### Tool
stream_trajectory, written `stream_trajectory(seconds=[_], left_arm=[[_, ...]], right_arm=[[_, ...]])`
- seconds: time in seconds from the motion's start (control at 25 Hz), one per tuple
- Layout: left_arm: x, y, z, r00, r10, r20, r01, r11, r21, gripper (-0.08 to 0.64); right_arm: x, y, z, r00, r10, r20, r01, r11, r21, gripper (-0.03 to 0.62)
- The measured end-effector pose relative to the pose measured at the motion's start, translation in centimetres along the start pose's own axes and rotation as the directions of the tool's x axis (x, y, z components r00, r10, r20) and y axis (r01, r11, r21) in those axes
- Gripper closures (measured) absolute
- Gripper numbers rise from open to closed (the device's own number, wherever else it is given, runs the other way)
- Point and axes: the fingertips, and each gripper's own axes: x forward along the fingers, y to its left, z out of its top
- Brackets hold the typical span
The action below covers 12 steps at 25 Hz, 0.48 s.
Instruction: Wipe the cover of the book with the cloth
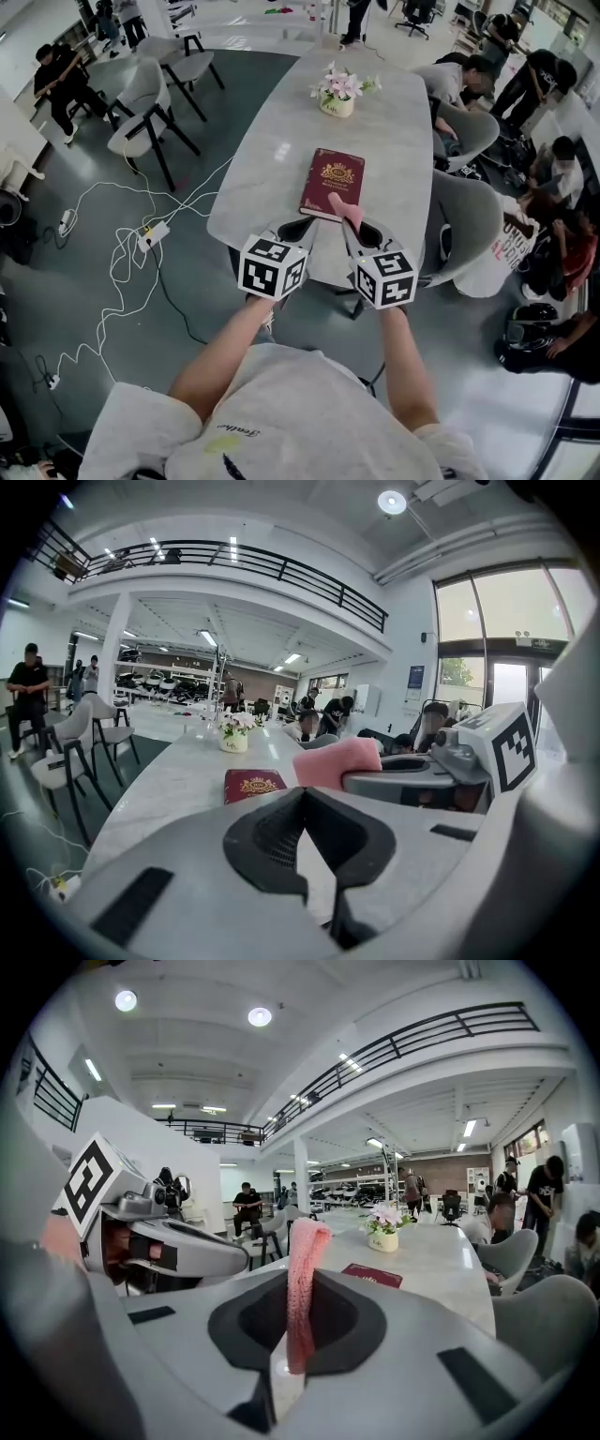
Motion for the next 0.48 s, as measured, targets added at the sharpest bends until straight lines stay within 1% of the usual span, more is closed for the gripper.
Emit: stream_trajectory(seconds=[0.48], left_arm=[[-1.4,-1.3,-0.5,1.0,0.011,0.01,-0.011,1.0,0.005,0.552]], right_arm=[[-1.5,1.3,0.1,1.0,0.009,0.01,-0.008,0.999,-0.034,0.572]])
